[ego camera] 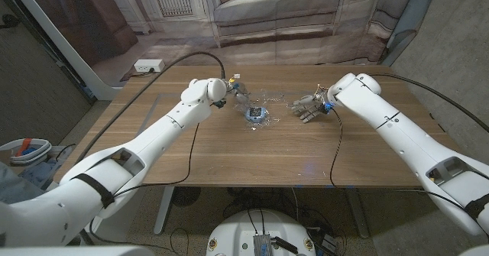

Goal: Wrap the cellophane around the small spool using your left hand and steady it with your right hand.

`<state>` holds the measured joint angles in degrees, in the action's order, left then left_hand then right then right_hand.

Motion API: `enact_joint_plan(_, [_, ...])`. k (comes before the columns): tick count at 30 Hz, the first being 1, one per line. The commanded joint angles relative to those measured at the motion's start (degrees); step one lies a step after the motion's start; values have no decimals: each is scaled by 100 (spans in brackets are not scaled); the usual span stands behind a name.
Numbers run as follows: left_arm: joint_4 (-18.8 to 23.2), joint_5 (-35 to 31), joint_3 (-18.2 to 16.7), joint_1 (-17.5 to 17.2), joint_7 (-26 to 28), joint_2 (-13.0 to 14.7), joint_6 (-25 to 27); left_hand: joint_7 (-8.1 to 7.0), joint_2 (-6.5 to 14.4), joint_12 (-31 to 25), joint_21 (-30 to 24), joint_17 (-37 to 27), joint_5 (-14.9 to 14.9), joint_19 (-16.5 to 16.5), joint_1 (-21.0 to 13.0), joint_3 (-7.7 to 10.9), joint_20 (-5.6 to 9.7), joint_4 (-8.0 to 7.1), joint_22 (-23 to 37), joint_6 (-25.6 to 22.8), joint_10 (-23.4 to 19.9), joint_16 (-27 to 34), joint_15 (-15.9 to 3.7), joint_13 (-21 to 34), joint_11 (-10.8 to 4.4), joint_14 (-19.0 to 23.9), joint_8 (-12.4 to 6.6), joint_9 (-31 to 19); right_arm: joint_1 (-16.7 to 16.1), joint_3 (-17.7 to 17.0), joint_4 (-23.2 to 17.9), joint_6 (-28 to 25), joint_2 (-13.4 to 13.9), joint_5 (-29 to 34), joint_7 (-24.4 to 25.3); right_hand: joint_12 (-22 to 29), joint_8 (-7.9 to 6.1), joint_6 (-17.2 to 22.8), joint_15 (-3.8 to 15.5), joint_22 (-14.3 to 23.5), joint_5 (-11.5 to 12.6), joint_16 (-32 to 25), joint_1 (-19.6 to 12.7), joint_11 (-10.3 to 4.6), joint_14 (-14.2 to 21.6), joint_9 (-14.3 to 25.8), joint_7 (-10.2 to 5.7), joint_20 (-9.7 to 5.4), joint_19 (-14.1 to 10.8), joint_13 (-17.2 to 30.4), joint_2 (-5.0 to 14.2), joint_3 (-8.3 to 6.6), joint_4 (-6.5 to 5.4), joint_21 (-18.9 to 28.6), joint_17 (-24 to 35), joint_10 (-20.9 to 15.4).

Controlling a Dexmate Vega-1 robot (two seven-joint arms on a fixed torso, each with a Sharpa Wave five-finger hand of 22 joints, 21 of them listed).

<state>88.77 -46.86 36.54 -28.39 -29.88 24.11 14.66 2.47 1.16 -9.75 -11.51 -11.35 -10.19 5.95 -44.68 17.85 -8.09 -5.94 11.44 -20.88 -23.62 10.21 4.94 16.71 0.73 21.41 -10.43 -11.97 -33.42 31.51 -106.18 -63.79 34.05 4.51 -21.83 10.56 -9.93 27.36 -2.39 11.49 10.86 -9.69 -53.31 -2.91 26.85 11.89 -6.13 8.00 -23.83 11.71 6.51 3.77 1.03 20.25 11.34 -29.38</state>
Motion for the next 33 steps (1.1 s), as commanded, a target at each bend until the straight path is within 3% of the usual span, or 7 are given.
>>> enact_joint_plan(1, [1571,-26,-610,-751,364,204,-551,82,-137,-39,-9,-18,-49,-172,132,-142,-16,-13,12,271,371,-10,5,-52,91,-349,-2,9,-1494,-489,-1536,999,63,622,1434,0,-13,-315,-30,12,44,-9,122,50,-327,9,77,-47,268,10,-38,31,6,-118,2,309])
enact_joint_plan(9, [1825,249,-933,-979,45,223,-375,439,-242,-72,20,-18,-84,-460,312,-297,-106,-62,14,536,752,13,152,-138,280,-721,-35,29,-2155,-965,-1792,1662,-183,643,1838,14,-21,-560,-27,11,61,-21,247,75,-575,2,144,-15,444,4,-105,82,-18,-208,0,545])
enact_joint_plan(15, [2015,440,-1205,-1326,433,201,-409,405,-249,-85,11,-17,-91,-478,348,-322,-84,-75,14,555,785,23,104,-155,262,-763,-44,32,-2702,-1360,-1729,2644,-505,540,2298,42,-47,-677,-19,12,70,-22,420,103,-794,-4,164,-78,543,0,-143,142,-81,-266,2,664])
enact_joint_plan(20, [2026,993,-1550,-1643,750,27,-416,361,-290,-128,-16,3,-105,-498,407,-387,190,-78,6,659,802,42,-72,-207,152,-835,-43,42,-3123,-1687,-1387,3993,-795,325,2706,101,-102,-708,168,6,93,-33,578,231,-1056,-14,240,-563,775,-15,-164,181,-122,-395,-18,726])
enact_joint_plan(24, [1951,1572,-1819,-1853,1071,-189,-518,328,-315,-124,-34,19,-108,-479,436,-422,389,-77,-3,725,855,43,-154,-239,120,-875,-40,48,-3326,-1915,-1055,5030,-944,103,2862,110,-101,-757,193,-2,97,-55,667,310,-1122,-18,340,-737,833,-25,-112,179,-165,-438,-19,759])
enact_joint_plan(25, [1921,1822,-1933,-1928,1168,-299,-563,315,-318,-127,-28,23,-108,-501,453,-434,443,-83,-6,762,861,43,-180,-248,116,-888,-32,49,-3381,-2017,-914,5431,-968,5,2891,112,-97,-777,192,-4,97,-61,699,323,-1133,-19,361,-763,836,-27,-80,175,-186,-444,-15,766])
enact_joint_plan(33, [1978,2761,-2223,-2166,1375,-656,-293,261,-249,-122,-2,25,-104,-617,678,-513,621,-202,-21,845,953,37,-263,-301,76,-1015,-41,53,-3374,-2437,-173,6912,-1042,-650,2588,157,-120,-775,169,-15,63,-103,1032,432,-1182,-21,423,-778,843,-35,139,173,-397,-477,3,727])
